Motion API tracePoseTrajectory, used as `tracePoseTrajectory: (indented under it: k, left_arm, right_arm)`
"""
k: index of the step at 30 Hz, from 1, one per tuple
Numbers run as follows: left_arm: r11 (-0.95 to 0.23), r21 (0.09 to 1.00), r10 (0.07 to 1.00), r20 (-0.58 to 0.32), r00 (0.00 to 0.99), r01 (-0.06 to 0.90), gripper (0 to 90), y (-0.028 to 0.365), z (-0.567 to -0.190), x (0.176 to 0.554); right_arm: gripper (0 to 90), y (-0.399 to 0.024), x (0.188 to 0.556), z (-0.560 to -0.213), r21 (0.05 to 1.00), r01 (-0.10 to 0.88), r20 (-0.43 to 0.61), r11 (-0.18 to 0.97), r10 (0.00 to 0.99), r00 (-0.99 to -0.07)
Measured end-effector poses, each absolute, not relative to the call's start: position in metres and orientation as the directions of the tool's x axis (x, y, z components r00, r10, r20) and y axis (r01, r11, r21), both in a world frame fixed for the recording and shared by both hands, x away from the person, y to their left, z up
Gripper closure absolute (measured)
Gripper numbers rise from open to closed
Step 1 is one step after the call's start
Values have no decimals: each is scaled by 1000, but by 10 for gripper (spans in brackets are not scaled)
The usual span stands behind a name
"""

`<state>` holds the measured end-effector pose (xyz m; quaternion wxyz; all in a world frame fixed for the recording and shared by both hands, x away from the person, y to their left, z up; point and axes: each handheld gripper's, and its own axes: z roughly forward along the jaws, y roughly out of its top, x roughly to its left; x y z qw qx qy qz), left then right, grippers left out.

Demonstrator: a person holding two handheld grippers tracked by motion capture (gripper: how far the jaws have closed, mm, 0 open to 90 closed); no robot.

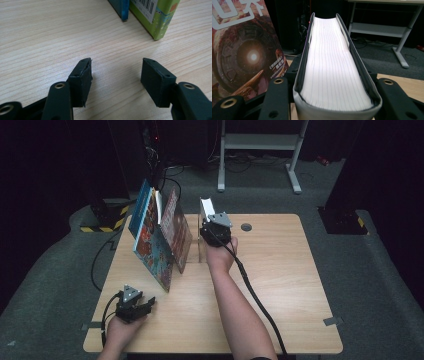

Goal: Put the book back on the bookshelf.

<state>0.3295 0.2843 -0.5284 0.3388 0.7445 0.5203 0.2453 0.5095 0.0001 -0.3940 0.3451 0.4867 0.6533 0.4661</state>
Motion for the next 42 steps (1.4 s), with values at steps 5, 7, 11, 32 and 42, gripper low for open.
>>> tracePoseTrajectory:
  k: [5, 7, 11, 32, 42]
  left_arm:
    - [-228, 759, 941, 11, 338, 610, 420, 284, -528, 329]
    - [-228, 759, 941, 11, 338, 610, 420, 284, -528, 329]
    - [-229, 760, 941, 13, 338, 609, 420, 284, -528, 330]
    - [-227, 759, 942, 13, 334, 610, 418, 284, -528, 330]
    - [-228, 759, 942, 14, 335, 610, 418, 284, -528, 330]
  right_arm:
    - [474, -5, 508, -395, 942, 324, 16, 87, 953, -303]
    - [464, -7, 507, -396, 942, 325, 23, 81, 952, -304]
    - [457, -8, 504, -396, 942, 326, 31, 76, 950, -311]
    - [513, -25, 477, -404, 953, 297, 55, 55, 935, -350]
    - [528, -18, 471, -405, 957, 285, 38, 48, 956, -290]
